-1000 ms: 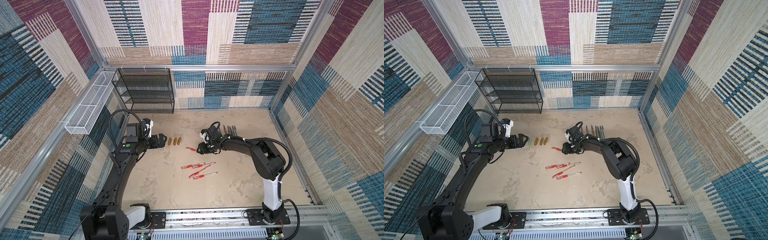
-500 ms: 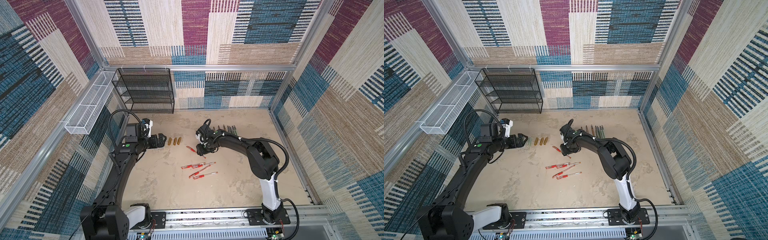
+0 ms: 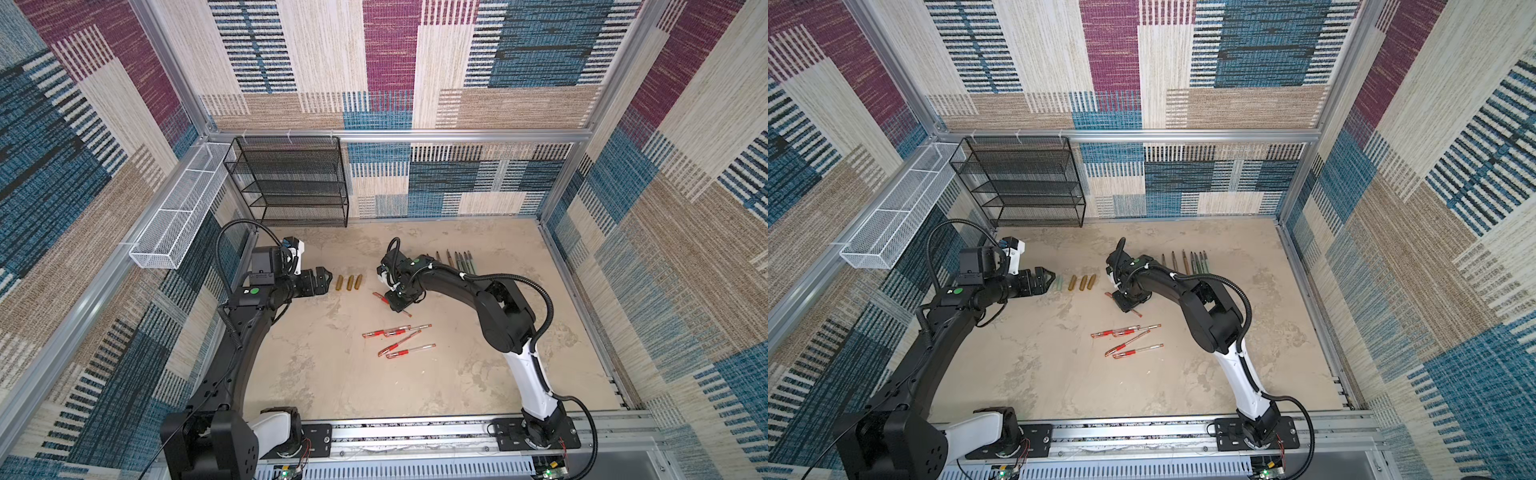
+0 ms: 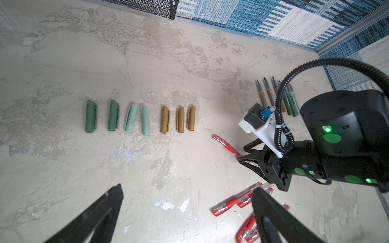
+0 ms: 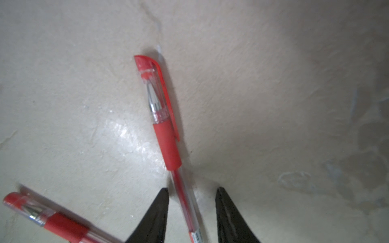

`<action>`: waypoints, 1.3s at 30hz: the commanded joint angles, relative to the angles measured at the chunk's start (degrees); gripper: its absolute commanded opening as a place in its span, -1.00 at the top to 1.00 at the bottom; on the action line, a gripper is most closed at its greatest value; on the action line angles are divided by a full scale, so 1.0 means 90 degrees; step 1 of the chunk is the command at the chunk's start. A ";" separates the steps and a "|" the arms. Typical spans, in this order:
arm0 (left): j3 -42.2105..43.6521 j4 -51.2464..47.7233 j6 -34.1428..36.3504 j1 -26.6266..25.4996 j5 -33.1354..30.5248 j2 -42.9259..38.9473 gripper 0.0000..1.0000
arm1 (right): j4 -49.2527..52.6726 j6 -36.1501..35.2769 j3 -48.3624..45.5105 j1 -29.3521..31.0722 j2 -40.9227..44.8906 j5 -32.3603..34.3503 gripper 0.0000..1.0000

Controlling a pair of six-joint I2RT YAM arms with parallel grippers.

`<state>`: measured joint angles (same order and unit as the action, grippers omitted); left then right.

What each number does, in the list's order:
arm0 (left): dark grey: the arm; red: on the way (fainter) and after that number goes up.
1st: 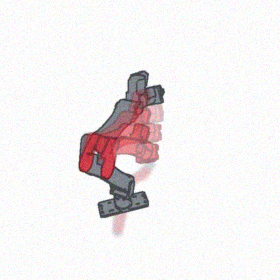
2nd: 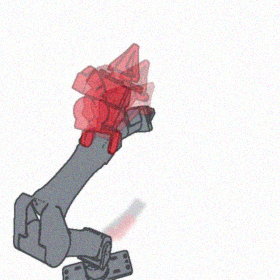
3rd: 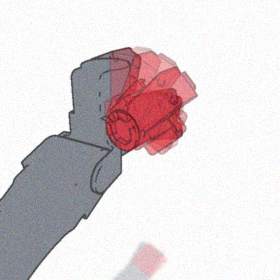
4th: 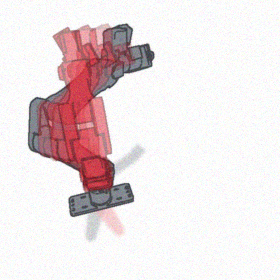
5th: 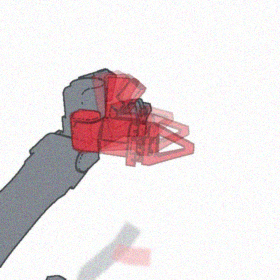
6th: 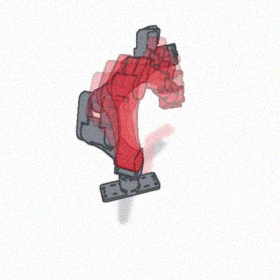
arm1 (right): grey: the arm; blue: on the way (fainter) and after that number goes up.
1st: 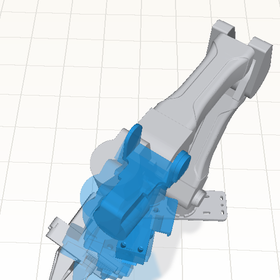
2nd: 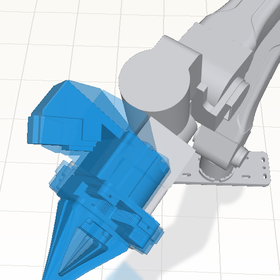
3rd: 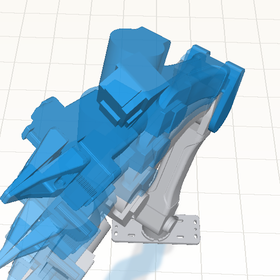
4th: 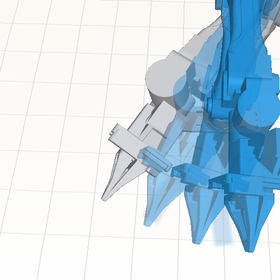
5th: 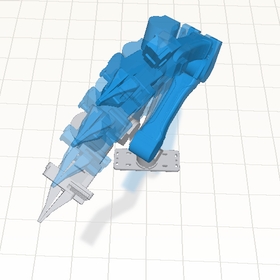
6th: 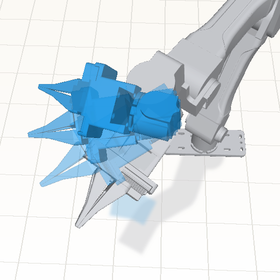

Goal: Open the pen caps
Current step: 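Reach the right gripper to the lone red gel pen, grasp and lift it upright, then bring the red pen toward the left gripper and close the left gripper on its cap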

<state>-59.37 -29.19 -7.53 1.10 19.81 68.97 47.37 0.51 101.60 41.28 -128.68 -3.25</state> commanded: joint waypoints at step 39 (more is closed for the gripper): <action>0.0196 0.0948 -0.1224 -0.0484 0.2483 0.0208 -0.73 | -0.4999 0.2980 -0.3807 0.0643 0.3447 -0.1183 0.94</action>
<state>-57.84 -23.33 -15.40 -2.44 41.08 70.48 13.67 21.52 69.17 46.09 -99.46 -12.82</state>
